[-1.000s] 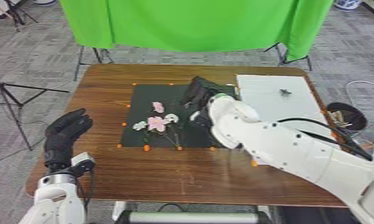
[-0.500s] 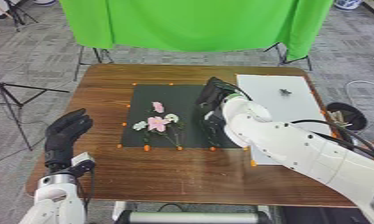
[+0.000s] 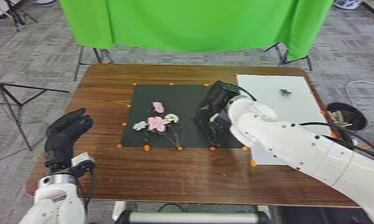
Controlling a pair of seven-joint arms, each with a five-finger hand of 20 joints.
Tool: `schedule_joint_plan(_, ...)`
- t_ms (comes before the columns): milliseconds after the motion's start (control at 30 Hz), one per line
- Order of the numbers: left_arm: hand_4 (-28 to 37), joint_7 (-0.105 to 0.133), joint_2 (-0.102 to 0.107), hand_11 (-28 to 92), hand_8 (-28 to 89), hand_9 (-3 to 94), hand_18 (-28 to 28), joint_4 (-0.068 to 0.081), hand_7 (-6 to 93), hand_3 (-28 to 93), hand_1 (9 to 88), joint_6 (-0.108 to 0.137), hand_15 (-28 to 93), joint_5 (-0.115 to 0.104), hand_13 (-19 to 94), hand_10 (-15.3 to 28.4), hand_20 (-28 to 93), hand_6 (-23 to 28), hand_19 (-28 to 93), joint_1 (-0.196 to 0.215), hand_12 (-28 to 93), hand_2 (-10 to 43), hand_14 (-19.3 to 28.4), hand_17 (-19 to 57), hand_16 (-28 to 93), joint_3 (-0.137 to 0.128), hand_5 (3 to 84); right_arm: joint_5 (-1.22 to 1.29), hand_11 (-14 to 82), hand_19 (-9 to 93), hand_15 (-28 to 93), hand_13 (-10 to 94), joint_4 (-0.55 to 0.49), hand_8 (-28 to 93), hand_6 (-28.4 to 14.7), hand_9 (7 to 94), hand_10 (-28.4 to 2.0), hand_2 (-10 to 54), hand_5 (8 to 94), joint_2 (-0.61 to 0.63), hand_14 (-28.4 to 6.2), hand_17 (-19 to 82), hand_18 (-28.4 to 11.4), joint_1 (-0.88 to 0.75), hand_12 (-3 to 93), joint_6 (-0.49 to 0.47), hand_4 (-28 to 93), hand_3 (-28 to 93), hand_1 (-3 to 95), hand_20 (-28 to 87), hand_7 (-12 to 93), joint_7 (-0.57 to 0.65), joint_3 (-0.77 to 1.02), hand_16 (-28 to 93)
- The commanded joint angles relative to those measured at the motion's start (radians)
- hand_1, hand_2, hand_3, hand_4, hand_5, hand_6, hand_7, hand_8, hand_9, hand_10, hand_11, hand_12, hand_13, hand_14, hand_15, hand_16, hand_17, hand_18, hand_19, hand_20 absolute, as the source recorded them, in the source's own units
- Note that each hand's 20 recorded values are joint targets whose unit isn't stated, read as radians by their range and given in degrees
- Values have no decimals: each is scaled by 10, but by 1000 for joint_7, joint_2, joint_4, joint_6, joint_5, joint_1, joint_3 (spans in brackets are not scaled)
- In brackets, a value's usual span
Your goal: Arrange flowers
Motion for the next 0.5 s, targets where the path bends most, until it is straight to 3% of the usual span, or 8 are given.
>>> schedule_joint_plan(33, -73, -4, -4, 276, -28, 508, 147, -1, 228, 687, 476, -13, 294, 1, 444, 131, 282, 7, 276, 7, 121, -32, 154, 213, -24, -4, 538, 9, 121, 932, 564, 937, -12, 33, -18, 757, -127, -95, 675, 10, -18, 667, -124, 4, 123, -31, -129, 629, 491, 435, 167, 9, 14, 247)
schedule_joint_plan(233, -74, -6, -4, 276, -33, 508, 147, -5, 230, 689, 473, -10, 295, 0, 444, 131, 278, 7, 277, 13, 120, -35, 153, 211, -26, -7, 538, 23, 115, 932, 559, 937, -24, -94, -16, 736, -135, -95, 633, 14, -20, 663, -123, 2, 121, -43, -127, 671, 422, 441, 159, 11, 32, 253)
schedule_joint_plan(400, -76, -8, -2, 278, -32, 507, 147, -1, 233, 690, 473, -13, 296, 2, 444, 130, 276, 8, 278, 8, 120, -36, 154, 210, -27, -5, 538, 51, 112, 932, 556, 937, -35, -93, -19, 741, -148, -95, 620, 22, -23, 660, -126, 6, 120, -42, -124, 665, 385, 444, 149, -1, 40, 254)
schedule_joint_plan(500, -75, -12, -4, 279, -40, 508, 147, -2, 228, 694, 471, -12, 297, 4, 444, 131, 274, 7, 278, 8, 119, -37, 154, 210, -27, -7, 537, 66, 112, 932, 554, 937, -31, -90, -24, 752, -153, -55, 620, 21, -27, 658, -128, 0, 121, -40, -124, 653, 348, 447, 143, -8, 52, 254)
